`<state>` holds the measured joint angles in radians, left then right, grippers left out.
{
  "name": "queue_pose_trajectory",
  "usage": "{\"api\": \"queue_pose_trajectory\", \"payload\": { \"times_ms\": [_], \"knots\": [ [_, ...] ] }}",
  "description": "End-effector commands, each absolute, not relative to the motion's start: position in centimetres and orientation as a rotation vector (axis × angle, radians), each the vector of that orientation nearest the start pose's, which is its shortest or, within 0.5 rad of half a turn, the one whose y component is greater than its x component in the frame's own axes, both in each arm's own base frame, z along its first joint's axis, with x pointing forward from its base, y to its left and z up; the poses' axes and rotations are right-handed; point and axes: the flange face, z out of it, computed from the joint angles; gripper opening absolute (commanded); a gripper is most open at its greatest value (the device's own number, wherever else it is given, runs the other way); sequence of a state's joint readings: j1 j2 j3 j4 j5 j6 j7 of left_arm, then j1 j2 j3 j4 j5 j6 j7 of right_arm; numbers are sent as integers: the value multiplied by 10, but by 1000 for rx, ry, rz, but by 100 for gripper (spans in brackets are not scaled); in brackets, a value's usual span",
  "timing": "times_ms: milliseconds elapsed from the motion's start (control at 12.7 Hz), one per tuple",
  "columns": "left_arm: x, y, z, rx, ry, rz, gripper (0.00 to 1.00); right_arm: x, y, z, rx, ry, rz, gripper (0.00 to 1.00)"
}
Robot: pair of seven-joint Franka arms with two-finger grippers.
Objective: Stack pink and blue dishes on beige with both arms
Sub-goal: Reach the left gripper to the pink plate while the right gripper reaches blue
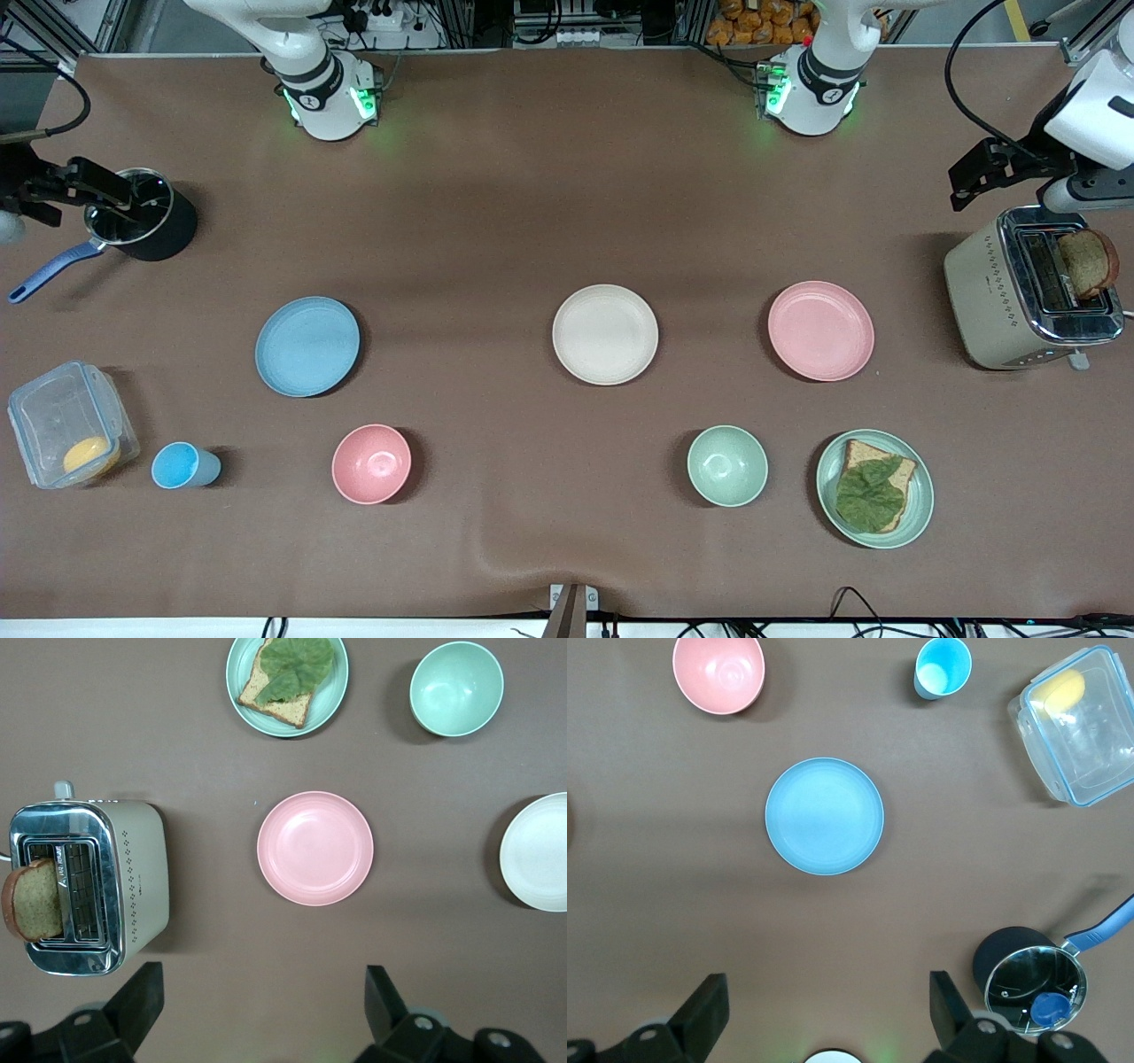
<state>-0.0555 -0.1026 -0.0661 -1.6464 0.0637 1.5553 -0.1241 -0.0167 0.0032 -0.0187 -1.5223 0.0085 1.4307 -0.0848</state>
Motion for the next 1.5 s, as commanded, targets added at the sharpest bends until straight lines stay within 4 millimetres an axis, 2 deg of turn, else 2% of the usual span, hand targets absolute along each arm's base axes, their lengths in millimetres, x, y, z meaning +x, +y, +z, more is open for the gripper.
{"api": "queue_pose_trajectory", "payload": {
  "times_ms": [0, 158, 316, 395, 553, 711, 947, 1026, 1105, 1184, 1263, 1342, 1421],
  "knots": [
    [517, -62, 648, -3086, 33, 0, 100, 539, -17, 633, -3118, -81, 144, 100],
    [517, -59, 648, -3085, 24, 0, 100, 539, -17, 632, -3117, -81, 149, 100],
    [529, -48, 633, -3071, 1, 41, 100, 539, -17, 631, -3117, -81, 152, 100],
    [539, -42, 613, -3069, -20, 98, 100, 539, -17, 630, -3117, -81, 152, 100],
    [563, -31, 554, -3061, -45, 221, 100, 539, -16, 626, -3116, -81, 149, 100],
    [579, -2, 503, -3063, -120, 253, 100, 542, -18, 623, -3112, -76, 144, 100],
    [573, 10, 418, -3069, -153, 205, 100, 549, -16, 610, -3109, -97, 186, 100],
    [569, 27, 392, -3072, -196, 200, 100, 559, -19, 601, -3119, -94, 200, 100],
    [566, 36, 365, -3074, -215, 215, 100, 569, -23, 592, -3114, -105, 219, 100],
    [562, 37, 340, -3075, -216, 238, 100, 577, -29, 574, -3092, -206, 257, 100],
    [560, 42, 316, -3079, -230, 247, 100, 590, -43, 545, -3067, -343, 329, 100],
    [558, 48, 293, -3085, -247, 238, 100, 602, -48, 531, -3047, -425, 353, 100],
    [559, 49, 274, -3091, -247, 222, 100, 611, -57, 530, -3041, -401, 332, 100]
  ]
}}
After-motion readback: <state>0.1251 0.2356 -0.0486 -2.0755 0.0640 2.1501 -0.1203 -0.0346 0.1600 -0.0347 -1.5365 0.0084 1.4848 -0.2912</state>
